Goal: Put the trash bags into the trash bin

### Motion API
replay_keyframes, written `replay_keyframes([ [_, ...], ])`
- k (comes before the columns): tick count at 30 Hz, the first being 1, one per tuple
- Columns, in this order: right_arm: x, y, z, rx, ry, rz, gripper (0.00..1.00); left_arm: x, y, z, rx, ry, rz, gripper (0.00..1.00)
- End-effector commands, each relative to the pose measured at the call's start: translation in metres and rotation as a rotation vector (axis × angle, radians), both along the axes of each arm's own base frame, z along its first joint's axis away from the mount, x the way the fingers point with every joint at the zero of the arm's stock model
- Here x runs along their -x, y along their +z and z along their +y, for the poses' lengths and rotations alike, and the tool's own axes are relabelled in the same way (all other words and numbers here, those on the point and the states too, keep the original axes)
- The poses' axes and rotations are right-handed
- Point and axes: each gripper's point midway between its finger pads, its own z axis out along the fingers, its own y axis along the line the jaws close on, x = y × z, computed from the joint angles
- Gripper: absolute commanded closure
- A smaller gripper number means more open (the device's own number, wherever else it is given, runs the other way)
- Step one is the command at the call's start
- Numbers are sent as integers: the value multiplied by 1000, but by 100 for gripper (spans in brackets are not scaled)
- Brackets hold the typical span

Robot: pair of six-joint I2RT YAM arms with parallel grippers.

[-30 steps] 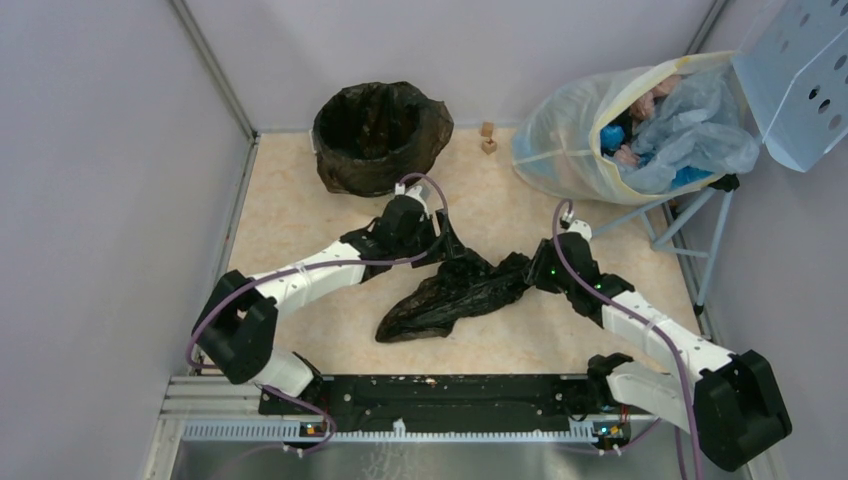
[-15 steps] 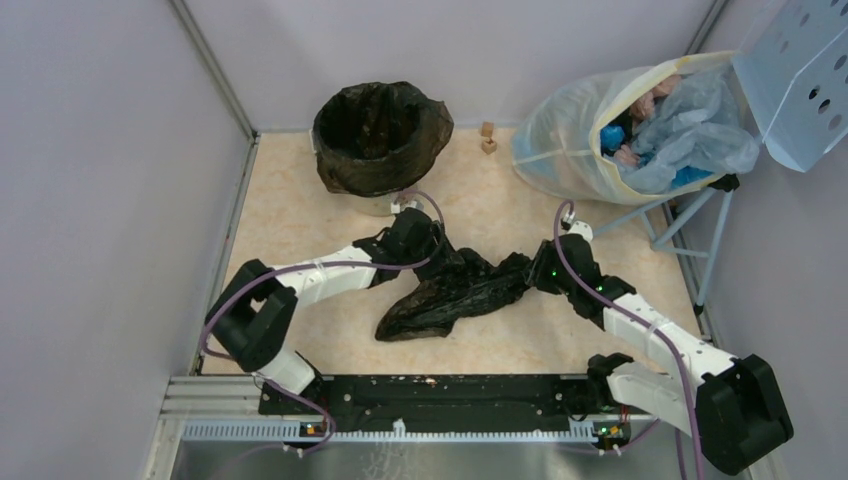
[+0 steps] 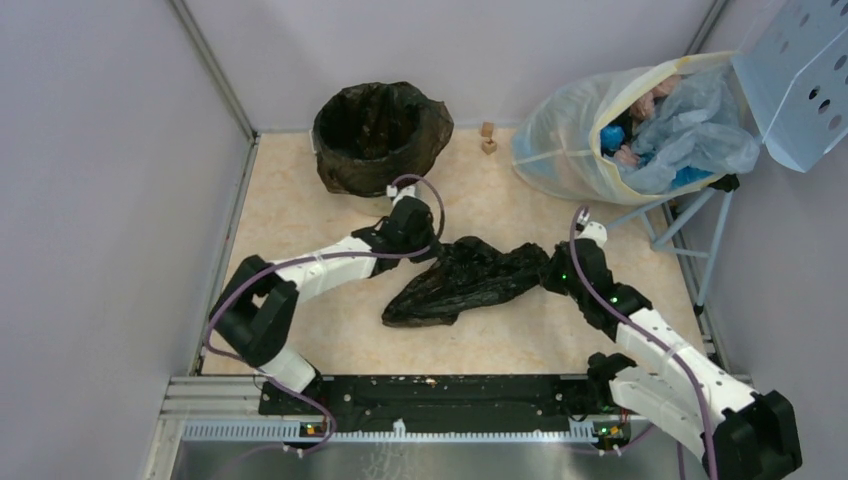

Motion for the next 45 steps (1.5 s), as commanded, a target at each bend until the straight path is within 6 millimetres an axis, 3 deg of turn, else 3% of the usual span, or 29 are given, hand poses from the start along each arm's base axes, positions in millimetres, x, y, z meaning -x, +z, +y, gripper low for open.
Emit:
replay_keyframes([
  [1, 1, 21, -28, 48, -114, -64, 100, -9, 32, 51, -22, 82, -112, 100],
  [6, 8, 28, -34, 36, -136, -91, 100, -2, 55, 93, 39, 115, -183, 100],
  [14, 14, 19, -30, 33, -90, -77, 100, 8, 101, 121, -2, 94, -337, 100],
  [16, 15, 19, -20, 16, -31, -75, 89, 13, 111, 119, 9, 54, -370, 100],
  [19, 18, 25, -3, 5, 96, -90, 56, 28, 120, 101, 64, -94, -414, 100],
  [21, 19, 34, 8, -15, 177, -123, 49, 38, 125, 91, 94, -183, -442, 100],
  [26, 20, 72, 41, -84, 385, -238, 46, 52, 130, 76, 145, -316, -469, 100],
  [30, 22, 83, 66, -94, 552, -237, 39, 53, 130, 73, 140, -347, -465, 100],
  [33, 16, 78, 76, -23, 603, -213, 34, 52, 135, 72, 132, -357, -479, 100],
  [38, -10, 64, 79, 130, 557, -151, 34, 48, 141, 75, 115, -343, -495, 100],
  [41, -23, 44, 71, 216, 483, -68, 37, 45, 146, 74, 125, -333, -499, 100],
  [45, -32, 28, 63, 265, 410, -10, 48, 42, 139, 75, 102, -325, -476, 100],
])
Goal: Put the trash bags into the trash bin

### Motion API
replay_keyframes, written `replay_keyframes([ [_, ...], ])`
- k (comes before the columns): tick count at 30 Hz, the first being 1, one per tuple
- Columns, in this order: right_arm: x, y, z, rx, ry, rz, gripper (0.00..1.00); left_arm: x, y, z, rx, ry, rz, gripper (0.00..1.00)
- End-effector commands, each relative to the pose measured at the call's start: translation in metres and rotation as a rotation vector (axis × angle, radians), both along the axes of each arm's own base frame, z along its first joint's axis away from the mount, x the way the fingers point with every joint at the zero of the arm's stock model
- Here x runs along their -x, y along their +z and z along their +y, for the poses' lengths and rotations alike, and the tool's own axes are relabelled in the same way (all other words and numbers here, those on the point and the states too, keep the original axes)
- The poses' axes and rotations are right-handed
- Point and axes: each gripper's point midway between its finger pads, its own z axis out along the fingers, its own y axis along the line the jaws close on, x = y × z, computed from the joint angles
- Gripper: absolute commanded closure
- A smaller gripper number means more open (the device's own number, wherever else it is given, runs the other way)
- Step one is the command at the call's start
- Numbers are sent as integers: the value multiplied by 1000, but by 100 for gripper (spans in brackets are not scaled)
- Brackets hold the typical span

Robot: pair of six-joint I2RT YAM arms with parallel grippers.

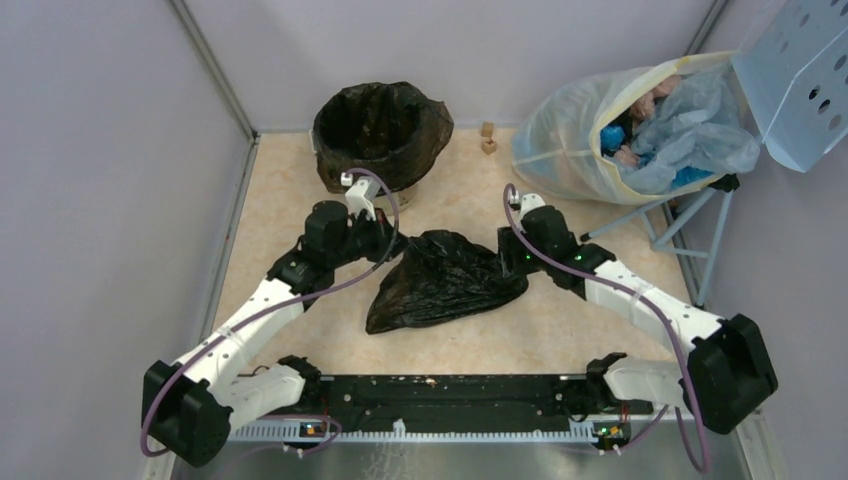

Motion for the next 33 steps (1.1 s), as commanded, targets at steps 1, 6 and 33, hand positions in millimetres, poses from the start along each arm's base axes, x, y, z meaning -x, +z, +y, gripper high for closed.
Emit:
replay_keyframes([
  [1, -17, 2, -13, 80, -96, -31, 48, -12, 16, 0, -10, 17, -46, 100],
  [6, -17, 1, -12, 75, -90, -29, 69, -15, 4, 9, -61, 65, -2, 100],
  [33, -12, 76, -57, -389, -284, -91, 97, -23, 20, 65, -57, 258, 25, 100],
])
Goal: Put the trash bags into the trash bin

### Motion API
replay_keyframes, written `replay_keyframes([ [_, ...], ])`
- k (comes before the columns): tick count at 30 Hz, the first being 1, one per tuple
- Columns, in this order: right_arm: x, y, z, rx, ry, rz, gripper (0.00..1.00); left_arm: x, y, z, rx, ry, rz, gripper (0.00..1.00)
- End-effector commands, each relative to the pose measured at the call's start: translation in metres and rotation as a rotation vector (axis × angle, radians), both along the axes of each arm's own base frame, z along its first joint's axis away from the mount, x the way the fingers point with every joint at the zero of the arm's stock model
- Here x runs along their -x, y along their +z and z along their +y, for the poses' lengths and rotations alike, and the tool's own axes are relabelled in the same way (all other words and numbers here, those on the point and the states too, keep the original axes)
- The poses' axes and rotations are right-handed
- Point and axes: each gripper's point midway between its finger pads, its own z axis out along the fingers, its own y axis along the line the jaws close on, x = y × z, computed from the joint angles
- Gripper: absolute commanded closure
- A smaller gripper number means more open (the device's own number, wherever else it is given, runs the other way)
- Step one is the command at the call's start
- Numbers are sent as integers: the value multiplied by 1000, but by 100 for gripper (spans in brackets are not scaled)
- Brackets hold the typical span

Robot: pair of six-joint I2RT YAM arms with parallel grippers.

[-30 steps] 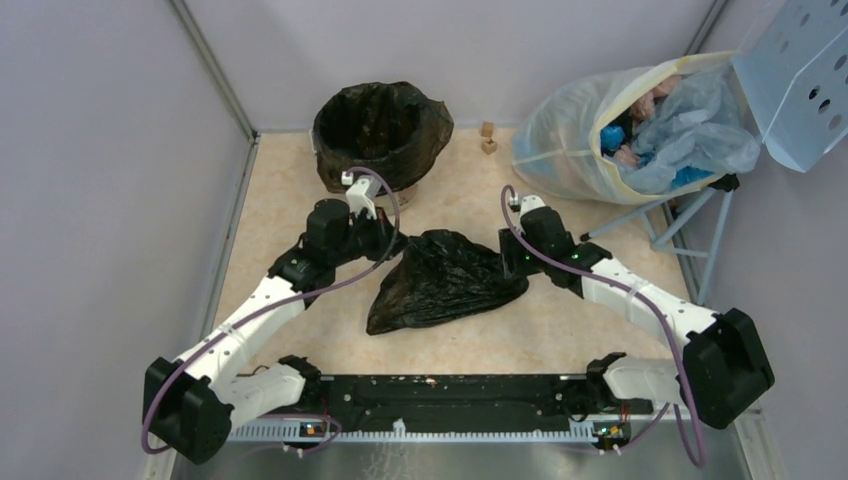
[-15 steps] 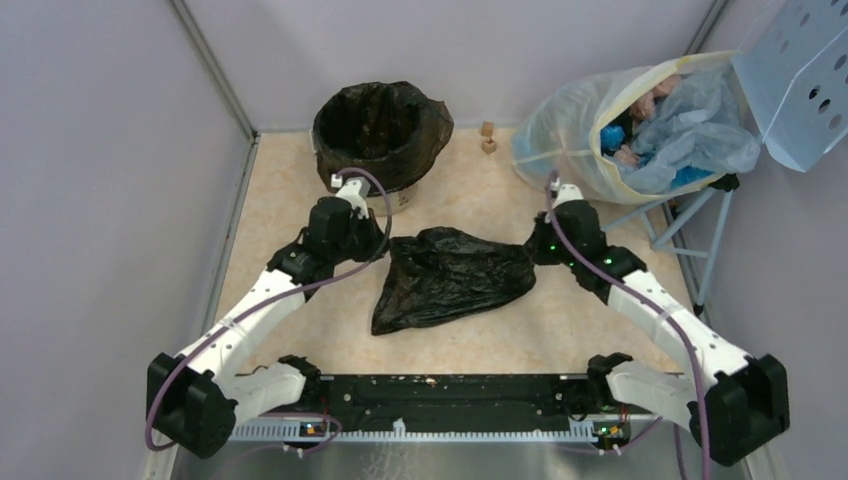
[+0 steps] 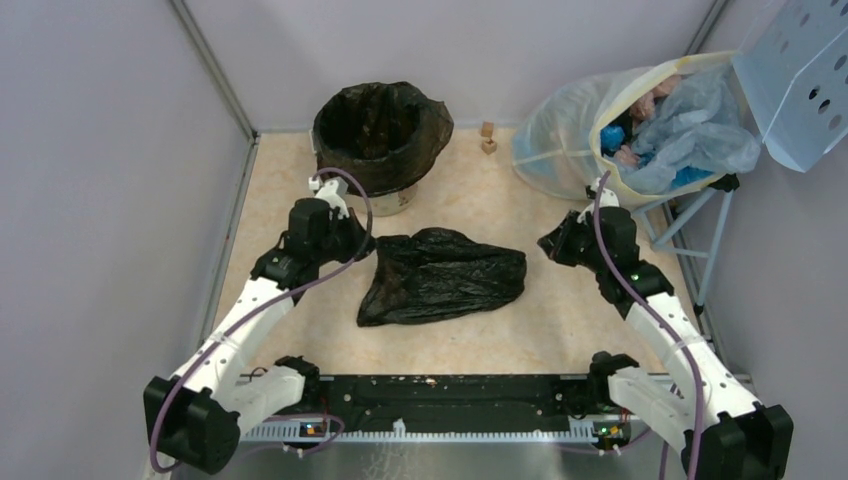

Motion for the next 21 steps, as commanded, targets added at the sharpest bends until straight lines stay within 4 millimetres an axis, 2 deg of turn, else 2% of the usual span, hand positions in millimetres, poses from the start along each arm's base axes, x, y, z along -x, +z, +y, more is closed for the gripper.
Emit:
replay_keyframes([
  [1, 2, 23, 25, -51, 167, -81, 78, -4, 62, -9, 59, -69, -193, 100],
  [2, 5, 27, 34, -61, 232, -92, 59, -1, 70, -13, 69, -104, -219, 100],
  [3, 9, 31, 42, -64, 296, -103, 46, 2, 76, -18, 76, -152, -247, 100],
  [6, 16, 47, 68, 43, 446, -158, 34, 19, 90, -38, 135, -314, -295, 100],
  [10, 27, 63, 120, 140, 643, -272, 33, 31, 89, -50, 172, -420, -285, 100],
  [13, 28, 68, 150, 180, 748, -363, 35, 37, 88, -52, 177, -450, -287, 100],
  [17, 24, 57, 182, 322, 862, -451, 37, 42, 90, -53, 183, -475, -299, 100],
  [21, 15, 41, 201, 488, 899, -504, 36, 44, 89, -53, 177, -486, -299, 100],
])
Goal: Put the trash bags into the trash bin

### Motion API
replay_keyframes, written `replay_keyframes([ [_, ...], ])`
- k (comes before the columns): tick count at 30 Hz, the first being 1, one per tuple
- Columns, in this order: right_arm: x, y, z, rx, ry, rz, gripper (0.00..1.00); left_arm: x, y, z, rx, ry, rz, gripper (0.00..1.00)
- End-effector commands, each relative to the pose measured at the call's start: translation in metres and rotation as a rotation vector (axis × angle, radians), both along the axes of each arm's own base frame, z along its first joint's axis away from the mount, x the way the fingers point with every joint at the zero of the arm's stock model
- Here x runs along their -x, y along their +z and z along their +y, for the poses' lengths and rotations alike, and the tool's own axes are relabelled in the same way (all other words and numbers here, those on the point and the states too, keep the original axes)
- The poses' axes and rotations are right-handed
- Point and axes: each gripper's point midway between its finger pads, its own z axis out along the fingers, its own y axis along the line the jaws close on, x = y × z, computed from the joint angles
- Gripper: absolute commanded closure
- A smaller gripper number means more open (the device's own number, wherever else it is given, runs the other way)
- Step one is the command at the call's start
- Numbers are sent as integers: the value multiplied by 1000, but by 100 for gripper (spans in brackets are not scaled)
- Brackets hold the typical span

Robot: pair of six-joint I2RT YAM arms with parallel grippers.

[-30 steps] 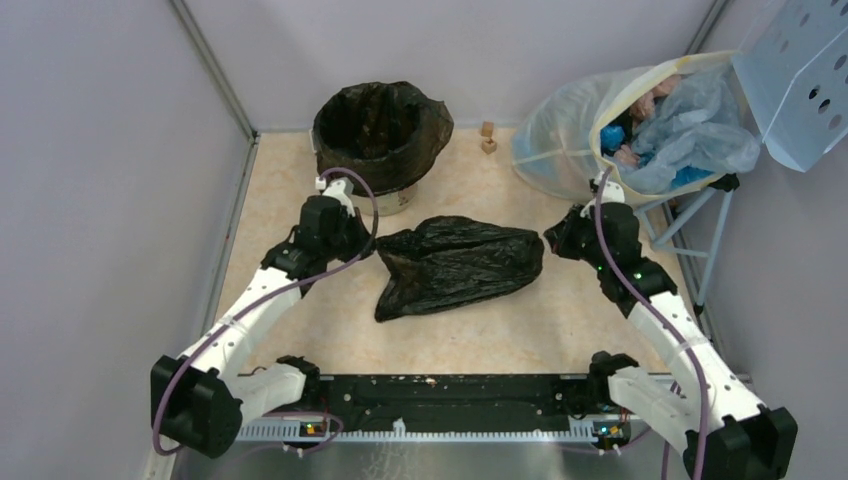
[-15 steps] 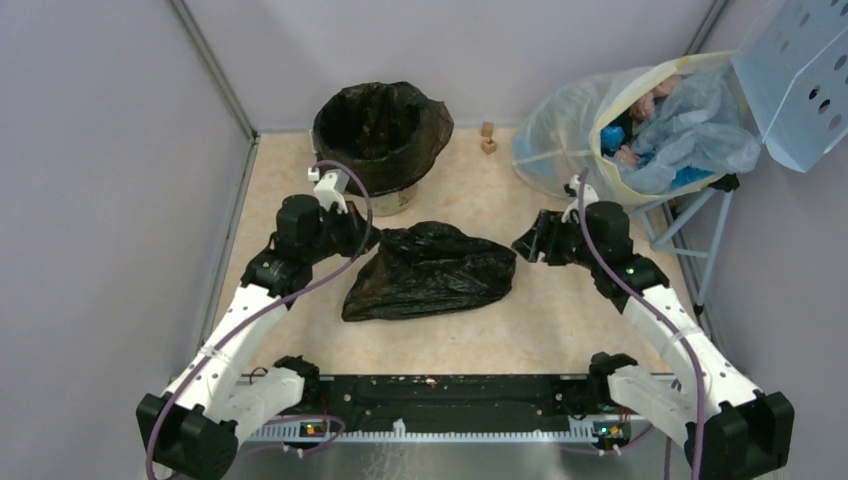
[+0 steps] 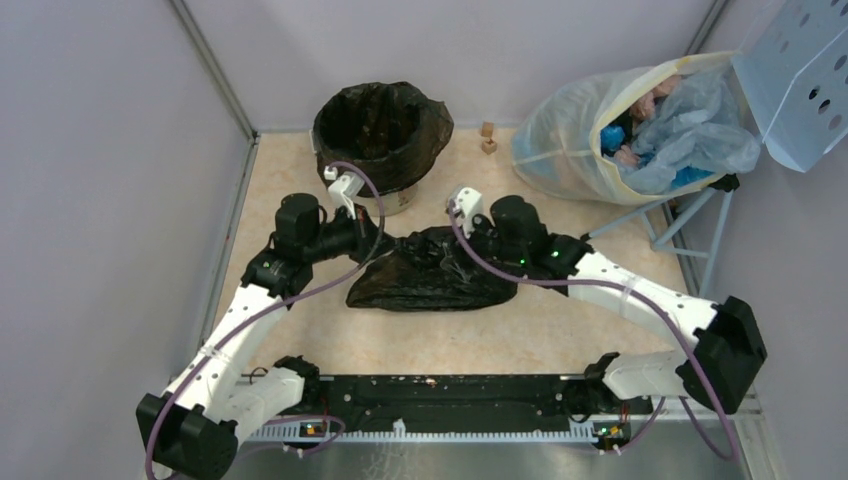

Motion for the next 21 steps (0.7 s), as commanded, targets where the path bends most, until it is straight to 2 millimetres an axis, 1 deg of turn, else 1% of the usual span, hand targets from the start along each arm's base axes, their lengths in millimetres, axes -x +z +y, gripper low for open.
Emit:
replay_keyframes([
  [1, -22, 12, 21, 108, 40, -244, 36, 6, 19, -4, 21, -55, -86, 100],
  [2, -27, 9, 21, 132, 18, -257, 37, 6, 18, -4, 21, -58, -86, 100],
  [3, -32, 7, 20, 150, -6, -263, 41, 7, 18, -4, 19, -60, -85, 100],
  [4, -36, 5, 19, 166, -27, -264, 50, 7, 18, -3, 16, -57, -85, 100],
  [6, -44, 12, 16, 141, -100, -262, 90, 7, 15, -1, 5, -47, -77, 100],
  [7, -46, 19, 12, 112, -143, -268, 100, 7, 12, 0, -5, -38, -68, 100],
  [9, -49, 35, 5, 28, -202, -266, 100, 5, 3, 4, -31, -12, -47, 100],
  [11, -50, 48, -5, -73, -243, -209, 100, 4, -8, 8, -53, 13, -24, 100],
  [13, -55, 54, -22, -161, -306, -130, 100, 2, -21, 13, -76, 47, 5, 100],
  [15, -61, 56, -43, -223, -394, -67, 100, 3, -34, 15, -81, 63, 38, 100],
  [17, -63, 55, -61, -285, -459, 5, 100, 7, -46, 12, -66, 48, 74, 100],
  [20, -67, 48, -85, -320, -538, 76, 100, 13, -50, 8, -45, 17, 97, 100],
  [21, -66, 46, -89, -316, -549, 87, 100, 13, -51, 7, -45, 13, 99, 100],
])
